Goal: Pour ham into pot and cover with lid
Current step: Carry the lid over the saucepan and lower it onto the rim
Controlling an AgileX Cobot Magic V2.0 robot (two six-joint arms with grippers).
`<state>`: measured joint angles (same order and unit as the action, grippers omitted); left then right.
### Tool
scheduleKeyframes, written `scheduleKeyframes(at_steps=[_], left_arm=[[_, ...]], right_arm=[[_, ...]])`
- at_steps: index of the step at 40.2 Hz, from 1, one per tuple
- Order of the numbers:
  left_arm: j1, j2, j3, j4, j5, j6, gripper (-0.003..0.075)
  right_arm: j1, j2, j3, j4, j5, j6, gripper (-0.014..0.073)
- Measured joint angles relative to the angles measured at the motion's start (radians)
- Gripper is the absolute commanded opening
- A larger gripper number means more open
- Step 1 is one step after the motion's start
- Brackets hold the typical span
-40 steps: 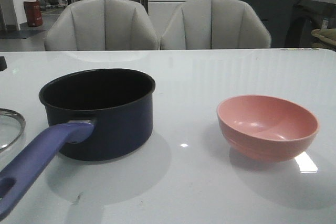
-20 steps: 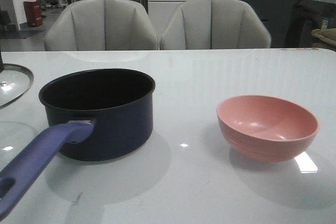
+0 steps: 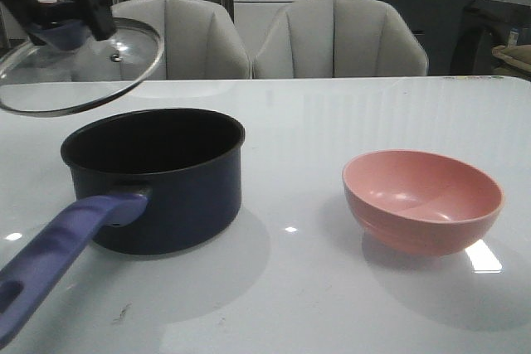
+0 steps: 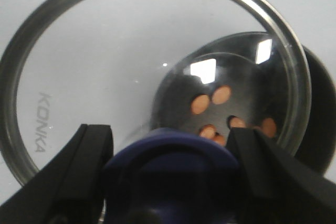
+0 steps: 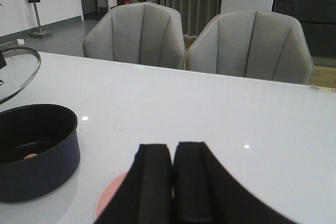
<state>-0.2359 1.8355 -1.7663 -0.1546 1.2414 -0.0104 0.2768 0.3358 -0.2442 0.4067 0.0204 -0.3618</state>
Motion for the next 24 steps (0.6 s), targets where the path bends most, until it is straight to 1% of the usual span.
scheduleKeyframes(at_steps=[4, 10, 15, 24], left_arm=[[-0.064, 0.000, 0.000, -0.004, 0.005, 0.010, 0.0286], [-0.126, 0.011, 0.000, -0.004, 0.009, 0.020, 0.0286], [-0.151, 0.020, 0.000, 0.007, 0.009, 0.020, 0.0286], [-0.153, 0.041, 0.000, 0.017, 0.009, 0.020, 0.0286]], right_arm=[[0.000, 0.000, 0.000, 0.000, 0.000, 0.000, 0.0152], [0.000, 0.000, 0.000, 0.000, 0.000, 0.000, 0.0152], [0.000, 0.000, 0.000, 0.000, 0.000, 0.000, 0.0152], [0.000, 0.000, 0.000, 0.000, 0.000, 0.000, 0.0152]])
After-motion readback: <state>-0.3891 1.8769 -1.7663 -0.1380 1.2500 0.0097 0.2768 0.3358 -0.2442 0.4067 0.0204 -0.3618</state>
